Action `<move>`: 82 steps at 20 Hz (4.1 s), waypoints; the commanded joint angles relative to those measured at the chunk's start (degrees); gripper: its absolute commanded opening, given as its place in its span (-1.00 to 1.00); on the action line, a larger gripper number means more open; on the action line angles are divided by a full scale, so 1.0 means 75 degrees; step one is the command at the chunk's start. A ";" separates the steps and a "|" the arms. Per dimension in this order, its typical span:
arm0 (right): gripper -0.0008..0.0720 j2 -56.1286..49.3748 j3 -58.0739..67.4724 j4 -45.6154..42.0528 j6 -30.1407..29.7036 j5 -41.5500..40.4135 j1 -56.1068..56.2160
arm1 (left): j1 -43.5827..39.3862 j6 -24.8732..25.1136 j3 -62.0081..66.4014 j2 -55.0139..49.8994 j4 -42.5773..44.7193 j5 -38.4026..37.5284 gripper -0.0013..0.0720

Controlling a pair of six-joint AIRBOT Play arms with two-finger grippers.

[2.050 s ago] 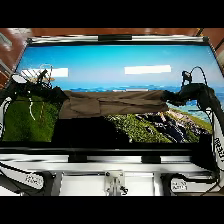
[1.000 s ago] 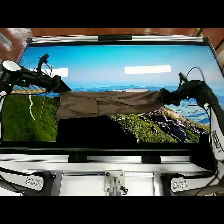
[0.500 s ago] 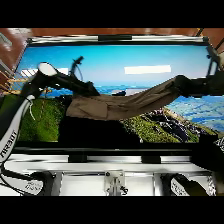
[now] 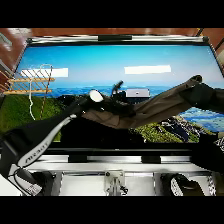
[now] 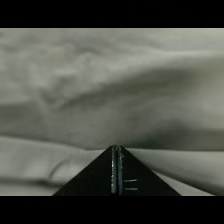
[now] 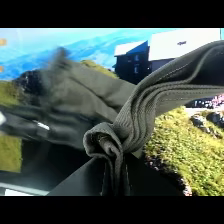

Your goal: Fold the shirts.

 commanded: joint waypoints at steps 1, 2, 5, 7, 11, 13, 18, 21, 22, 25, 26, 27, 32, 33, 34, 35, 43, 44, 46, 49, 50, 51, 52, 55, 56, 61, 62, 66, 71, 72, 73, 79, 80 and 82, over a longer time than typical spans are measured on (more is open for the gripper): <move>-0.77 0.0274 0.0003 -0.0117 0.0248 -0.0082 0.0003 | -0.0697 -0.0026 -0.0003 -0.0455 -0.0740 0.0714 -0.88; -0.77 0.0245 -0.0003 -0.0172 0.0248 -0.0070 0.0003 | -0.0717 0.0000 -0.0003 -0.0446 -0.0734 0.0860 -0.88; -0.77 0.0105 -0.0003 -0.0356 0.0178 0.0032 0.0003 | -0.0388 -0.0096 -0.0009 0.0023 0.0090 0.1381 -0.89; -0.77 -0.0102 -0.0003 -0.0268 -0.0058 0.0300 0.0006 | 0.0070 -0.0458 -0.0009 0.0679 0.1145 0.1309 -0.89; -0.77 -0.0947 -0.0003 -0.0163 -0.0440 0.1148 0.0903 | 0.1236 -0.0962 -0.0003 0.2361 0.3786 0.0831 -0.89; -0.77 -0.1571 -0.0003 -0.0157 -0.0501 0.1935 0.1781 | 0.2087 -0.1128 0.0064 0.3244 0.5082 0.0764 -0.89; -0.78 -0.3963 0.0000 -0.0152 -0.0510 0.4322 0.4456 | 0.4403 -0.1518 0.0268 0.4975 0.5386 0.0082 -0.89; -0.78 -0.5584 0.0000 -0.0061 -0.0495 0.5327 0.5639 | 0.5152 -0.1518 0.0265 0.5648 0.5386 -0.0557 -0.88; -0.78 -0.6000 0.0000 0.0102 -0.0458 0.5601 0.5872 | 0.5278 -0.1518 0.0265 0.5802 0.5388 -0.0807 -0.88; -0.77 -0.6784 0.0000 0.0449 0.0073 0.6371 0.6245 | 0.5289 -0.1518 0.0265 0.6018 0.5388 -0.1303 -0.88; -0.63 -0.6881 0.0000 0.0449 0.0318 0.6580 0.6254 | 0.5257 -0.1515 0.0262 0.6021 0.5391 -0.1402 -0.88; 0.13 -0.6910 0.0000 0.0449 0.0635 0.6735 0.6245 | 0.5211 -0.1515 0.0233 0.6018 0.5391 -0.1413 -0.88; 0.63 -0.6094 0.0000 -0.0504 0.0691 0.5144 0.5511 | 0.5170 -0.1515 0.0061 0.5977 0.5388 -0.1437 -0.88; 0.63 -0.5770 0.0000 -0.1148 0.0697 0.4240 0.5173 | 0.5170 -0.1510 0.0061 0.5980 0.5391 -0.1440 -0.88; 0.63 -0.5490 -0.0003 -0.1789 0.0697 0.3290 0.4803 | 0.5170 -0.1480 0.0061 0.5983 0.5391 -0.1437 -0.88; 0.63 -0.5251 -0.0003 -0.2387 0.0697 0.2256 0.4316 | 0.5170 -0.1483 0.0061 0.5983 0.5391 -0.1437 -0.88; 0.86 -0.5085 -0.2669 0.0463 -0.0600 0.0609 0.1317 | 0.5170 -0.1486 0.0061 0.5983 0.5388 -0.1445 -0.88; 0.86 -0.5085 -0.3042 0.0970 -0.0758 0.1017 0.1338 | 0.5170 -0.1486 0.0061 0.5983 0.5388 -0.1451 -0.88; 0.86 -0.5100 -0.3453 0.1652 -0.0889 0.1708 0.1428 | 0.5170 -0.1486 0.0061 0.5980 0.5391 -0.1445 -0.88; 0.86 -0.5447 -0.3480 0.1550 -0.0880 0.1926 0.1676 | 0.5170 -0.1489 0.0061 0.5980 0.5388 -0.1440 -0.88; 0.86 -0.5598 -0.3477 0.1629 -0.0880 0.2092 0.1740 | 0.5170 -0.1489 0.0061 0.5980 0.5388 -0.1440 -0.88; 0.86 -0.5721 -0.3477 0.1734 -0.0874 0.2419 0.1784 | 0.5170 -0.1489 0.0061 0.5980 0.5388 -0.1440 -0.88; 0.74 -0.5767 -0.3474 0.1813 -0.0892 0.2844 0.1807 | 0.5170 -0.1489 0.0061 0.5980 0.5388 -0.1443 -0.88; -0.78 -0.5767 -0.3080 0.1792 -0.1125 0.3987 0.1804 | 0.5170 -0.1489 0.0061 0.5980 0.5388 -0.1445 -0.88; -0.77 -0.5767 -0.2774 0.1795 -0.1373 0.4366 0.1804 | 0.5170 -0.1489 0.0061 0.5980 0.5388 -0.1445 -0.88; -0.77 -0.5796 -0.0784 0.1784 -0.1950 0.6572 0.1553 | 0.5170 -0.1489 0.0061 0.5983 0.5388 -0.1664 -0.88; -0.77 -0.5878 -0.0414 0.1784 -0.1848 0.6939 0.1306 | 0.5170 -0.1489 0.0061 0.5983 0.5388 -0.1818 -0.88; -0.77 -0.6475 0.0603 0.1786 -0.1323 0.7099 -0.0294 | 0.5167 -0.1492 0.0061 0.5983 0.5386 -0.2585 -0.88; -0.77 -0.6633 0.0656 0.1102 0.0329 0.6245 -0.2739 | 0.4858 -0.1772 0.0061 0.5983 0.5388 -0.3179 -0.88; -0.77 -0.6633 0.0656 0.0740 0.0688 0.5735 -0.3086 | 0.4730 -0.1772 0.0061 0.5980 0.5388 -0.3174 -0.88; -0.77 -0.6630 0.0656 0.0128 0.1215 0.5053 -0.3378 | 0.4613 -0.1769 0.0061 0.5980 0.5391 -0.3159 -0.88; -0.77 -0.6633 0.0516 -0.2253 0.2961 0.1169 -0.3742 | 0.4162 -0.1740 0.0061 0.5960 0.5394 -0.3092 -0.88; -0.77 -0.6633 0.0443 -0.1888 0.2876 0.0941 -0.3713 | 0.4150 -0.1740 0.0061 0.5957 0.5394 -0.3092 -0.88; -0.77 -0.6633 0.0370 -0.1603 0.2871 0.0740 -0.3465 | 0.4147 -0.1682 0.0061 0.5957 0.5391 -0.3092 -0.88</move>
